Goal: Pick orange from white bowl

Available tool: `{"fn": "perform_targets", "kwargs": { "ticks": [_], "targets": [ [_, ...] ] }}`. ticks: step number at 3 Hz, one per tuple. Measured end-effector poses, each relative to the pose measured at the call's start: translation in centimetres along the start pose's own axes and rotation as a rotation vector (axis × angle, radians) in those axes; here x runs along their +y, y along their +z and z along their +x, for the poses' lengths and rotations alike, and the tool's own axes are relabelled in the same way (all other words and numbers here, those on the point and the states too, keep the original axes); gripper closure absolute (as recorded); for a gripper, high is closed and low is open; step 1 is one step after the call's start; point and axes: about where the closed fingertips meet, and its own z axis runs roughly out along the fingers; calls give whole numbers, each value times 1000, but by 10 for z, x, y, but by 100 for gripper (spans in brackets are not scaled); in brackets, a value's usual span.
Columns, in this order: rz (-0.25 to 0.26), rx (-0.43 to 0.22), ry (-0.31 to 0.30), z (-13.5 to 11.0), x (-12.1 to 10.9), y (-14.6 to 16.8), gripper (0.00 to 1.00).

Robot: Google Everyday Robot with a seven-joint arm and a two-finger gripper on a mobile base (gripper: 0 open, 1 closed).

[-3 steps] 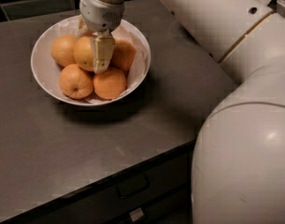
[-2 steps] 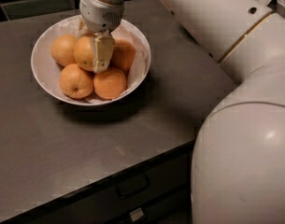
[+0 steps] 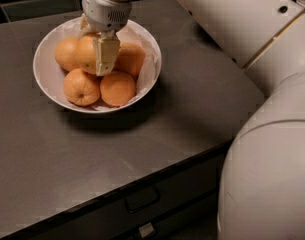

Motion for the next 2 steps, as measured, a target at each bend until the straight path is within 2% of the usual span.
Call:
{"fn": "perform_targets", "kwargs": {
  "ticks": [2],
  "targets": [
    [185,-14,-42,-20,16,-49,100]
  ]
}}
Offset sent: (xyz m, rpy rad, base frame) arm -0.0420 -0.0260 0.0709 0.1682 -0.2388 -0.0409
